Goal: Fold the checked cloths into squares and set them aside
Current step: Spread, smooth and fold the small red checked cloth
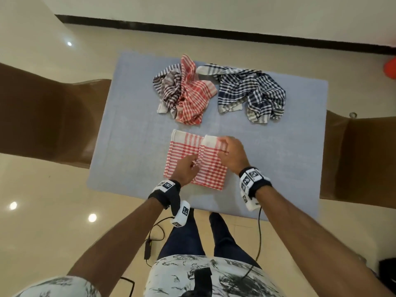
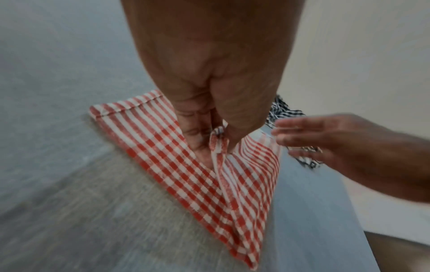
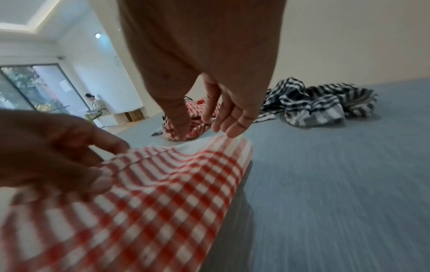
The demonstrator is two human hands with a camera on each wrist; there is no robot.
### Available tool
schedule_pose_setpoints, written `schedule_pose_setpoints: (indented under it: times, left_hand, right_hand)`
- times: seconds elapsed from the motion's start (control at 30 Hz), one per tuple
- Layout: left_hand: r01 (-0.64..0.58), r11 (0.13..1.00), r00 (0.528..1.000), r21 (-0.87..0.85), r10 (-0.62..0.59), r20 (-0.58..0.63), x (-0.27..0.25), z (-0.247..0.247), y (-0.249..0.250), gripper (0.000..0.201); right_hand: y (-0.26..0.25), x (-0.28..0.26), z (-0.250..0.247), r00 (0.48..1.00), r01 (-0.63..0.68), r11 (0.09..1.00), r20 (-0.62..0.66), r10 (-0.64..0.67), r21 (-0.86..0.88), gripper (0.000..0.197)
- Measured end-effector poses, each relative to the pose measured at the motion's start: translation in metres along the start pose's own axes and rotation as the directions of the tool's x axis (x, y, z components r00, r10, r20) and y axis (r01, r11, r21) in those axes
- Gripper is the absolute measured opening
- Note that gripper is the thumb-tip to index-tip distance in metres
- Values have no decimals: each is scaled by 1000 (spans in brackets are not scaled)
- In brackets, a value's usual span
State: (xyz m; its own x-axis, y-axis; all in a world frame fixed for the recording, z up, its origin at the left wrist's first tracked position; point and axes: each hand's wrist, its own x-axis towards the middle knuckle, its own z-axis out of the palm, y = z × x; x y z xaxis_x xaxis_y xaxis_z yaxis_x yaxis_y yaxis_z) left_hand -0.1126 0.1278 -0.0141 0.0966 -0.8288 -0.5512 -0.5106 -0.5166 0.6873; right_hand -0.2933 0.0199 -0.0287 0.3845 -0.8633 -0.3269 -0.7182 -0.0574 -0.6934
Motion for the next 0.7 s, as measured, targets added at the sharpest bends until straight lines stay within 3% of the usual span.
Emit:
schedule_pose_setpoints:
  times: [0.07, 0.17, 0.3, 0.37, 0.43, 0.57, 0.7]
  left_hand:
    - [-42, 999, 999, 8, 42, 0, -8, -3, 2, 31]
    - [-96, 994, 995, 47, 95, 26, -14, -7, -6, 37]
    - [-85, 995, 996, 47, 84, 28, -14, -15, -23, 39]
    - [-83, 996, 996, 40, 82, 28, -14, -20, -31, 39]
    - [-54, 998, 998, 15, 53, 17, -15, -26, -41, 37]
    - [132, 991, 991, 16, -132, 10, -17, -36, -67, 8]
    - [254, 967, 967, -28, -253, 36, -19, -44, -95, 18]
  right_hand:
    - [-6, 29, -2, 983, 102, 987, 163, -81, -125, 72]
    - [-26, 65, -1, 891, 176, 955, 451, -51, -238, 89]
    - [-47, 95, 9, 732, 375, 831, 681, 7, -411, 73]
    - [-56, 104, 15, 694, 431, 817, 719, -29, -383, 64]
    - [-64, 112, 21, 691, 412, 864, 718, -88, -290, 50]
    - [-76, 128, 35, 752, 316, 919, 653, -92, -235, 36]
    - [-89, 137, 57, 747, 283, 937, 660, -81, -206, 23]
